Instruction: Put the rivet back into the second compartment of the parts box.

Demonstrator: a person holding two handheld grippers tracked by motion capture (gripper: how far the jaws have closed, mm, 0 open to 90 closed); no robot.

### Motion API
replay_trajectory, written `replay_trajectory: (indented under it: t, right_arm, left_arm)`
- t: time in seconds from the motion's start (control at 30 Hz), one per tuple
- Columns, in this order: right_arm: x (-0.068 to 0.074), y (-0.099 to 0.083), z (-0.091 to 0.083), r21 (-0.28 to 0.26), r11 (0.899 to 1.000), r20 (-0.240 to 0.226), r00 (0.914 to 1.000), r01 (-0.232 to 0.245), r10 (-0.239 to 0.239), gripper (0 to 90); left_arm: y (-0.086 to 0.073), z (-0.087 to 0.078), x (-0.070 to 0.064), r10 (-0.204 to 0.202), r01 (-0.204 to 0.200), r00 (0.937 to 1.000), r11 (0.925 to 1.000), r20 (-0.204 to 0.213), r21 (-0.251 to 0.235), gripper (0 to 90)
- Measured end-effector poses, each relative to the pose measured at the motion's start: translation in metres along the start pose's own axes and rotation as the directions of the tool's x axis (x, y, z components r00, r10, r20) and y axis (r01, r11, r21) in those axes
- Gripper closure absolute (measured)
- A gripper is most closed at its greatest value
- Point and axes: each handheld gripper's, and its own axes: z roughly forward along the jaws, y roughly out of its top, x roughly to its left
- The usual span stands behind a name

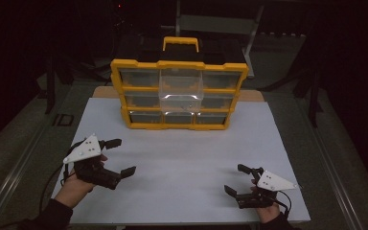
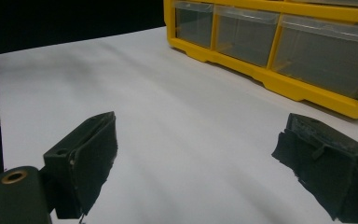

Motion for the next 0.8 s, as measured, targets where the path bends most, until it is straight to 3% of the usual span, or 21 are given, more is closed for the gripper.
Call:
replay_trajectory:
  t: [0.07, 0.13, 0.17, 0.5, 0.73, 0.8]
  right_arm:
    - [0.000, 0.000, 0.000, 0.002, 1.000, -0.001, 1.0000, 0.001, -0.001, 10.5]
    - [0.000, 0.000, 0.000, 0.001, 1.000, 0.000, 1.0000, 0.002, -0.002, 10.5]
    - [0.001, 0.000, 0.000, 0.001, 1.000, 0.000, 1.0000, 0.003, -0.003, 10.5]
    - [0.001, 0.000, 0.000, 0.004, 1.000, 0.000, 1.0000, 0.004, -0.004, 10.5]
    - [0.001, 0.001, 0.000, 0.002, 1.000, 0.000, 0.9999, 0.010, -0.010, 10.5]
    - [0.001, 0.001, 0.000, 0.003, 1.000, -0.001, 0.9999, 0.010, -0.010, 10.5]
  left_arm:
    - [-0.010, -0.001, -0.003, -0.002, 0.002, 0.9999, 1.0000, -0.014, -0.003, 0.0]
    - [-0.010, -0.001, -0.003, -0.002, 0.002, 0.9999, 1.0000, -0.014, -0.003, 0.0]
    - [-0.025, -0.003, -0.006, -0.019, 0.019, 0.9997, 0.9997, -0.017, -0.016, 0.0]
    - [-0.070, -0.006, -0.013, -0.070, 0.068, 0.9965, 0.9970, -0.046, -0.037, 0.0]
    - [-0.097, -0.011, -0.020, -0.089, 0.087, 0.9921, 0.9959, -0.089, -0.025, 0.0]
    - [-0.100, -0.011, -0.021, -0.074, 0.074, 0.9915, 0.9973, -0.107, -0.005, 0.0]
